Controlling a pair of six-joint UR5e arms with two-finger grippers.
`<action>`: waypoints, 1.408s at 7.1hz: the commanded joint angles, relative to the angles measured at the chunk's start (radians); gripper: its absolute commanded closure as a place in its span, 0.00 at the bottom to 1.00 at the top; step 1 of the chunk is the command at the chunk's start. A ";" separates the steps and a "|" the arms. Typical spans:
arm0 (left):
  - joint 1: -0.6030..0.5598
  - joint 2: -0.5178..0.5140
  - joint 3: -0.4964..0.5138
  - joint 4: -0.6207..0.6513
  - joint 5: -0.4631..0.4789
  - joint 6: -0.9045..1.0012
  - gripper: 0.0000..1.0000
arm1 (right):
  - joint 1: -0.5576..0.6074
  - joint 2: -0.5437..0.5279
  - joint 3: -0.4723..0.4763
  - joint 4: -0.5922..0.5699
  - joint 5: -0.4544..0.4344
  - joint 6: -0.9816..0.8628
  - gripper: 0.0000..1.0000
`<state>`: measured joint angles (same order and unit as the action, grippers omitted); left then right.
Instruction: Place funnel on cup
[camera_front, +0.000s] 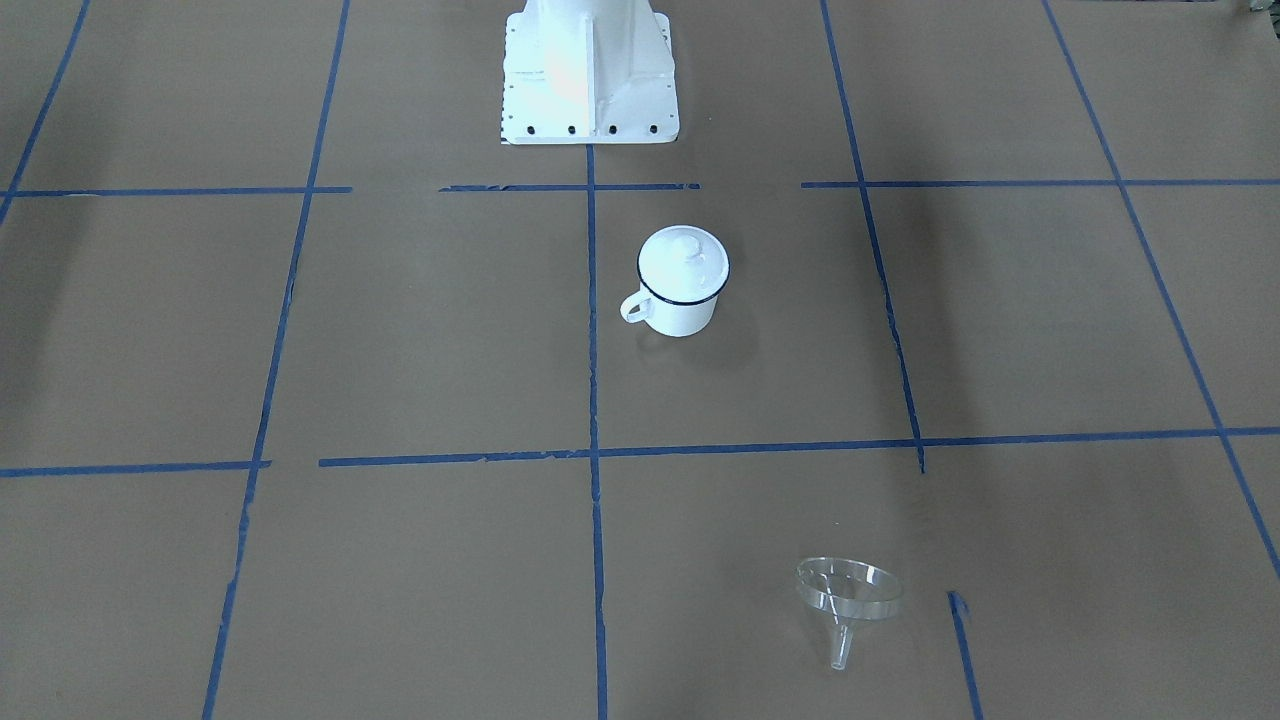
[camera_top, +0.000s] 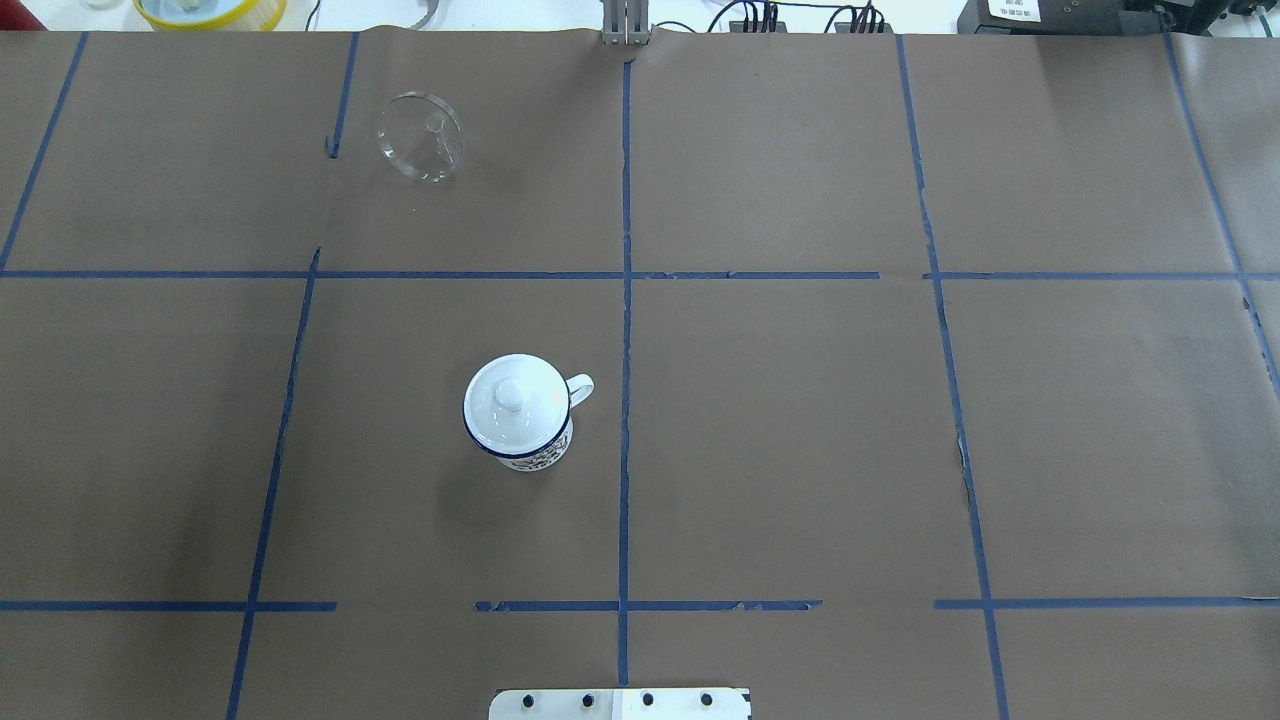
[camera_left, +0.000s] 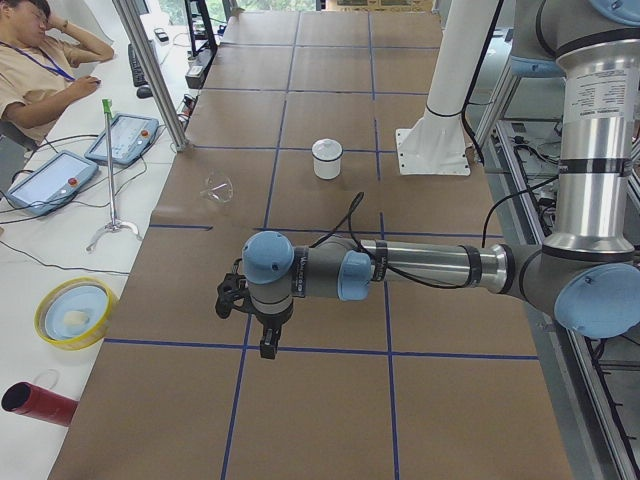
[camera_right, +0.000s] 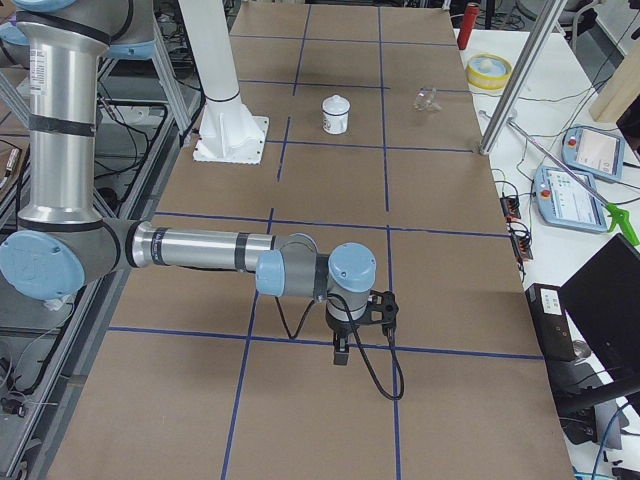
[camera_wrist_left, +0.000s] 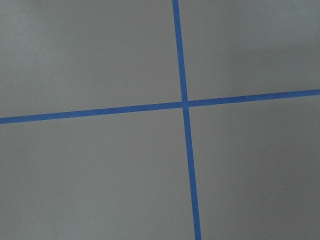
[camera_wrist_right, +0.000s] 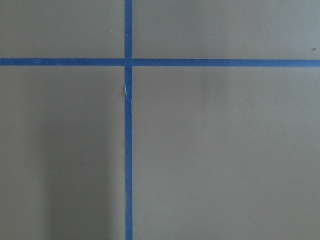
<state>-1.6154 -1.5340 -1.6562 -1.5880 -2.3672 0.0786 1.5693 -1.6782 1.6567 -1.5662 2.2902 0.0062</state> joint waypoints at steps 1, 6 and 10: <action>0.000 0.000 0.000 0.002 0.000 -0.002 0.00 | 0.000 0.000 0.000 0.000 0.000 0.000 0.00; 0.058 -0.174 -0.050 -0.017 0.010 -0.020 0.00 | 0.000 0.000 0.000 0.000 0.000 0.000 0.00; 0.156 -0.281 -0.233 -0.226 0.000 -0.533 0.00 | 0.000 0.000 0.000 0.000 0.000 0.000 0.00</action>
<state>-1.5240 -1.8078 -1.8260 -1.7138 -2.3650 -0.3081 1.5693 -1.6782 1.6563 -1.5662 2.2902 0.0061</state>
